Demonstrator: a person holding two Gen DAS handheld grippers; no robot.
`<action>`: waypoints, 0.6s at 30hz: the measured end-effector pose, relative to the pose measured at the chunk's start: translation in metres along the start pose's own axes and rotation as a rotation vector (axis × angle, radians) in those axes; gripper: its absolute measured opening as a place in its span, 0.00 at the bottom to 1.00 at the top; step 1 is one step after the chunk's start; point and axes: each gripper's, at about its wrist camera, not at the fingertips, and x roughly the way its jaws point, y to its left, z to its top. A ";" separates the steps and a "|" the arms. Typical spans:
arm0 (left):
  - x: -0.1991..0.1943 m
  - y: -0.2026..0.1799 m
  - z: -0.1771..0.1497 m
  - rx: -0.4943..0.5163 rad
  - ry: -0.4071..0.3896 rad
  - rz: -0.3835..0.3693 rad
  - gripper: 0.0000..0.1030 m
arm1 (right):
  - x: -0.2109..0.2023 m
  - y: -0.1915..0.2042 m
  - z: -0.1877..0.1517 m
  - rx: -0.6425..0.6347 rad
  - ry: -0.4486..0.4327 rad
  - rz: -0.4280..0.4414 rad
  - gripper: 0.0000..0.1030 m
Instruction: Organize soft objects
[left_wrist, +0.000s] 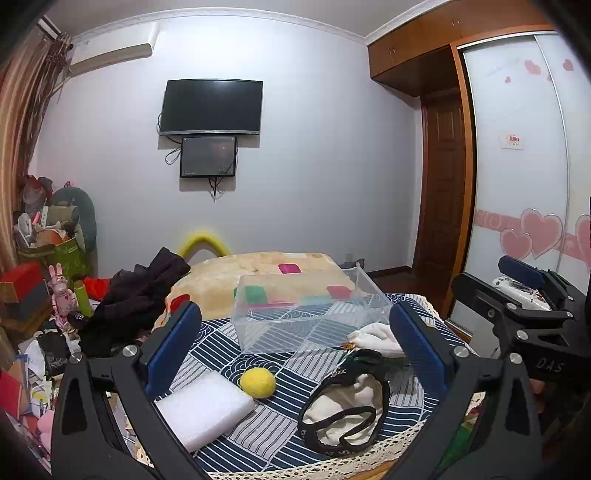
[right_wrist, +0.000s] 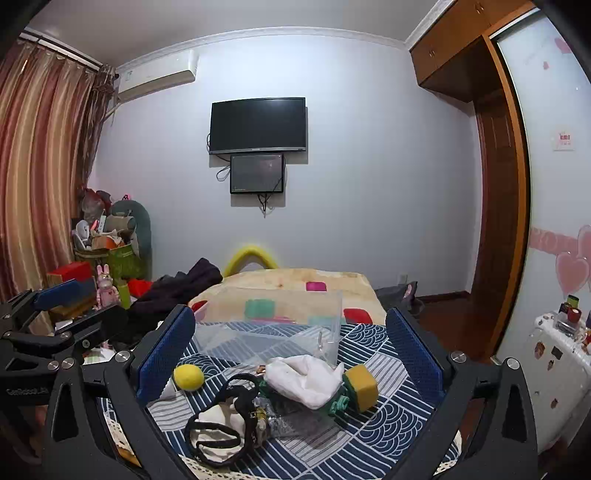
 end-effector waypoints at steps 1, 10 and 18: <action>0.000 0.000 0.000 -0.001 0.001 -0.002 1.00 | -0.001 0.001 0.000 -0.002 -0.002 -0.001 1.00; 0.000 0.000 0.000 -0.002 0.001 -0.003 1.00 | -0.003 0.004 0.000 -0.005 -0.013 0.006 1.00; 0.000 0.002 0.001 -0.016 -0.001 -0.006 1.00 | -0.005 0.006 0.000 -0.006 -0.016 0.007 1.00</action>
